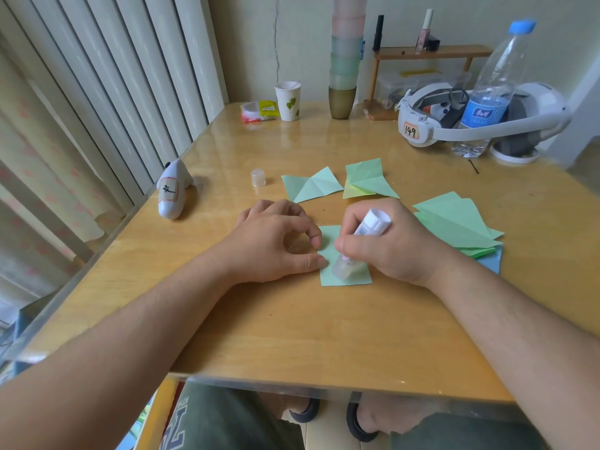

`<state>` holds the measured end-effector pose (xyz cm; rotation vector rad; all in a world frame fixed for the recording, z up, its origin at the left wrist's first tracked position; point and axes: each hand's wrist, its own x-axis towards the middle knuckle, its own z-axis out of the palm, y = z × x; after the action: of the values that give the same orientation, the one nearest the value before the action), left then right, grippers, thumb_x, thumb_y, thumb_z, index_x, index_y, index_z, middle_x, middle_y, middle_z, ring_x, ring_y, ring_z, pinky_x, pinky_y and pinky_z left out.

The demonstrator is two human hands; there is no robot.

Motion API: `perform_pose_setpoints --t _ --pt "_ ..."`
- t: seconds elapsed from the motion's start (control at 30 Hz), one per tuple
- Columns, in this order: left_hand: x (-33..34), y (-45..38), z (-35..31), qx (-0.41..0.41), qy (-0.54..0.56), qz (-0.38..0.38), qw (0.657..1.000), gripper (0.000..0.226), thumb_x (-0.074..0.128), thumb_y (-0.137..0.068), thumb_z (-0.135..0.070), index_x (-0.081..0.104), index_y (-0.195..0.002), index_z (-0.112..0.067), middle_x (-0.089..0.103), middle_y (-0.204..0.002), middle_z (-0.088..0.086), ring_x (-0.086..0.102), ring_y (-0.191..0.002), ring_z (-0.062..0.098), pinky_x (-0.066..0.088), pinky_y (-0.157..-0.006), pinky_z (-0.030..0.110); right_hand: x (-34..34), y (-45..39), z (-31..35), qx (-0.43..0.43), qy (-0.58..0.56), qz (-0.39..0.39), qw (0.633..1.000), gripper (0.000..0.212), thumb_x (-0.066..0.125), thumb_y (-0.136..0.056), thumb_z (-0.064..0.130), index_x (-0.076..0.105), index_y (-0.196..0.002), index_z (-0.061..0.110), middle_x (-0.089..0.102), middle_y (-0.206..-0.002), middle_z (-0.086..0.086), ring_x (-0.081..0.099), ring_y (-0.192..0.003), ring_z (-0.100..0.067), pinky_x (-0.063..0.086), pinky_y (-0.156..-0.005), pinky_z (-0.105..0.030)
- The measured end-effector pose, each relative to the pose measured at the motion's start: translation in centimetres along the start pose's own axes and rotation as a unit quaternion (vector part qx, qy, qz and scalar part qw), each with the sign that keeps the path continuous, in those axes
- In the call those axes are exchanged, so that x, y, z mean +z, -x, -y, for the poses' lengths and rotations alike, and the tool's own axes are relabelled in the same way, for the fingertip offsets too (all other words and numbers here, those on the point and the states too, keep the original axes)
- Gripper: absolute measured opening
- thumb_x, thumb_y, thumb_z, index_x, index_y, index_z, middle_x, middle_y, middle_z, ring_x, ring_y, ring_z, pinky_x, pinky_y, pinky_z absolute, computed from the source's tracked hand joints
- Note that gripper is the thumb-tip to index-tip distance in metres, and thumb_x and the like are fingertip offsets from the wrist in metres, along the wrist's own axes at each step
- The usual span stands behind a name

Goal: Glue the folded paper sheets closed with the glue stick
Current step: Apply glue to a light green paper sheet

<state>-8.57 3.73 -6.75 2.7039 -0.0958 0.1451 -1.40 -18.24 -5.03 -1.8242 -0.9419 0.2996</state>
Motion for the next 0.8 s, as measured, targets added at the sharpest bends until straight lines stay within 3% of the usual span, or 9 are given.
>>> perform_pose_setpoints --t 0.13,0.27,0.47,0.63,0.73,0.8 --pt "-0.1 -0.1 0.1 -0.001 -0.005 0.006 1.000 0.020 0.070 -0.084 -0.069 0.062 -0.098 -0.058 0.044 -0.122 -0.029 0.032 -0.129 0.013 0.022 -0.116 0.042 0.5 0.1 0.2 0.004 0.028 0.019 0.999 0.016 0.075 -0.074 0.028 0.068 -0.069 0.016 0.063 -0.069 -0.002 0.053 -0.066 -0.006 0.041 -0.059 -0.023" --pt "0.0 -0.1 0.1 0.004 -0.001 0.015 1.000 0.028 0.054 -0.070 -0.084 0.056 -0.093 -0.067 0.043 -0.119 -0.033 0.032 -0.125 0.011 0.023 -0.114 0.040 0.6 0.2 0.2 0.004 0.033 0.036 0.999 0.014 0.082 -0.081 0.023 0.071 -0.072 0.019 0.063 -0.067 0.015 0.055 -0.066 -0.003 0.041 -0.060 -0.017" --pt "0.1 -0.2 0.3 0.006 0.001 0.014 1.000 0.035 0.050 -0.067 -0.085 0.056 -0.096 -0.067 0.042 -0.119 -0.034 0.031 -0.124 0.010 0.023 -0.115 0.041 0.7 0.2 0.5 0.010 0.059 0.058 0.997 0.017 0.083 -0.085 0.019 0.071 -0.073 0.018 0.060 -0.065 0.019 0.052 -0.063 -0.001 0.039 -0.059 -0.019" --pt "0.1 -0.2 0.2 0.000 0.002 0.008 1.000 0.029 0.064 -0.076 -0.077 0.061 -0.099 -0.059 0.044 -0.120 -0.031 0.033 -0.127 0.012 0.024 -0.116 0.043 0.2 0.3 0.9 0.017 0.088 0.056 0.994 0.019 0.082 -0.082 0.020 0.068 -0.069 0.017 0.059 -0.062 0.011 0.048 -0.059 -0.001 0.037 -0.055 -0.017" --pt "0.0 -0.1 0.2 0.000 0.007 0.004 1.000 0.020 0.072 -0.082 -0.067 0.061 -0.097 -0.059 0.045 -0.120 -0.029 0.033 -0.128 0.013 0.024 -0.115 0.044 -0.2 0.4 1.0 0.028 0.106 0.052 0.993 0.018 0.076 -0.073 0.030 0.065 -0.067 0.018 0.062 -0.067 -0.005 0.048 -0.059 -0.006 0.039 -0.055 -0.025" --pt "0.0 0.0 0.2 0.003 0.009 0.007 1.000 0.022 0.068 -0.079 -0.072 0.060 -0.097 -0.061 0.045 -0.120 -0.030 0.033 -0.127 0.013 0.024 -0.115 0.045 -0.6 0.4 0.9 0.040 0.126 0.052 0.990 0.018 0.074 -0.071 0.031 0.063 -0.066 0.018 0.060 -0.064 -0.003 0.048 -0.058 -0.007 0.039 -0.055 -0.030"
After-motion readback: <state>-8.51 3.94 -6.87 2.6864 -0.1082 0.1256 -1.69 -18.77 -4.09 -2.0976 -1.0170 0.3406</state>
